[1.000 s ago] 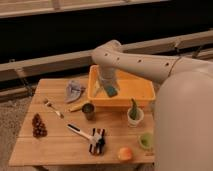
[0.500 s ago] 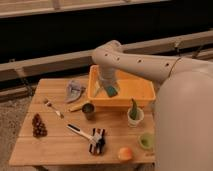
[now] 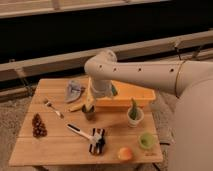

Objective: Place brush in table surface

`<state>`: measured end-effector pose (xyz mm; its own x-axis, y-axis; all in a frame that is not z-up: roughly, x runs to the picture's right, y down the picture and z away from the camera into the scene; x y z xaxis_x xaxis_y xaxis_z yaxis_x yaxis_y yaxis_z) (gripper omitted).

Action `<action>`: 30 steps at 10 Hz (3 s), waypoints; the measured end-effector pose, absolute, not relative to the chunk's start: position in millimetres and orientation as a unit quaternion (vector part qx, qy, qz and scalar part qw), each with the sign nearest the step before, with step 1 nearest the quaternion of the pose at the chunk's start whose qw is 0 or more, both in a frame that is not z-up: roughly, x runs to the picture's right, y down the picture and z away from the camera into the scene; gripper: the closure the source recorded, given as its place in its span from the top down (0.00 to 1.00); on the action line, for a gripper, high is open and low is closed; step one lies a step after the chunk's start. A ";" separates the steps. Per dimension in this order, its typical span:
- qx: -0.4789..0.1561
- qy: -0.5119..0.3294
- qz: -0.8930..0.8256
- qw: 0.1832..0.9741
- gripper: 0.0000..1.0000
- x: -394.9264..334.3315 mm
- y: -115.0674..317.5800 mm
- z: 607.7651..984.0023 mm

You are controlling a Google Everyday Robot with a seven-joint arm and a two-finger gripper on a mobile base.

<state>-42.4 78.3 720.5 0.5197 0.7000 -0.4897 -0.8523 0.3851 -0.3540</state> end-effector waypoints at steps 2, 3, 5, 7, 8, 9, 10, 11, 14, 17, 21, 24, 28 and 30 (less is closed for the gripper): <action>-0.298 0.118 0.426 0.846 0.80 -68.7 105.5 703.1; -0.303 0.115 0.399 0.858 0.80 -80.0 122.4 697.9; -0.314 0.118 0.366 0.868 0.80 -92.4 149.4 702.2; -0.327 0.123 0.353 0.868 0.80 -96.7 169.4 714.2; -0.333 0.125 0.347 0.868 0.80 -99.6 177.0 718.3; -0.340 0.128 0.340 0.867 0.80 -102.2 186.8 723.0; -0.345 0.129 0.328 0.870 0.80 -108.7 198.5 728.3; -0.349 0.128 0.312 0.874 0.80 -118.8 210.1 731.8; -0.354 0.131 0.286 0.881 0.80 -138.3 223.7 744.8; -0.353 0.144 0.282 0.881 0.80 -139.9 230.7 766.3; -0.348 0.160 0.284 0.879 0.80 -134.6 233.0 779.2; -0.344 0.171 0.278 0.880 0.66 -132.8 240.3 782.8; -0.338 0.186 0.272 0.881 0.26 -124.7 245.1 791.1; -0.335 0.186 0.272 0.883 0.06 -120.1 242.5 791.0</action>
